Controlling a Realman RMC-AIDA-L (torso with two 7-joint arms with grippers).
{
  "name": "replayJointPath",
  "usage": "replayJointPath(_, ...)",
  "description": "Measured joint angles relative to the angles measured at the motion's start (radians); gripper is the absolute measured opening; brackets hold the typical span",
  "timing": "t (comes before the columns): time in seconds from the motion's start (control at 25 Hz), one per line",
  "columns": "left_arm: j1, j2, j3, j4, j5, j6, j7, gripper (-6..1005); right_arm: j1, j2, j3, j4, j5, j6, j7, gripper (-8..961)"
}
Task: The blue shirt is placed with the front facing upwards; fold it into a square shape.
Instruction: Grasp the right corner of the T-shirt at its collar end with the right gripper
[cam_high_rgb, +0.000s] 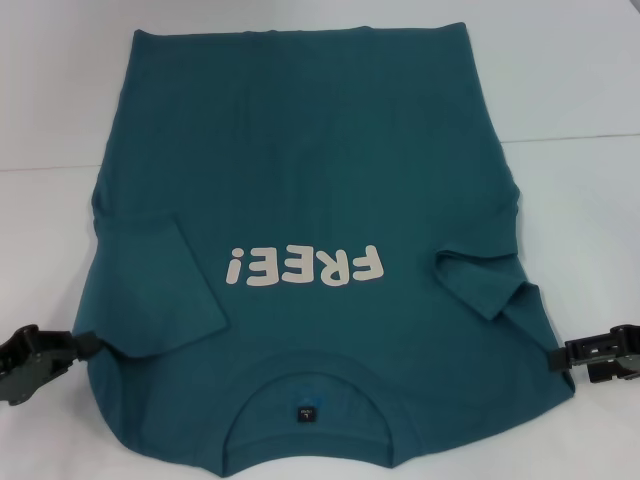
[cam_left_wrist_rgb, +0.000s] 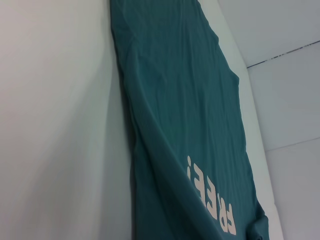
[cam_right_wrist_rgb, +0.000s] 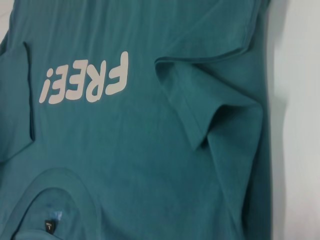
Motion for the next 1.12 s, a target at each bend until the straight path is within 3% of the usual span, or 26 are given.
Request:
replayJointPath(0.96,0.001,0.000,-0.006,0.000,-0.006,-0.002,0.002,2,0.060,0.009,-0.044,0.099,-0.011,0.077,0.053,911)
replayJointPath(1.12,0.001,0.000,-0.006,0.000,-0.007,-0.011,0.000,2,0.076,0.021,-0.039,0.120,0.012,0.085,0.032,913)
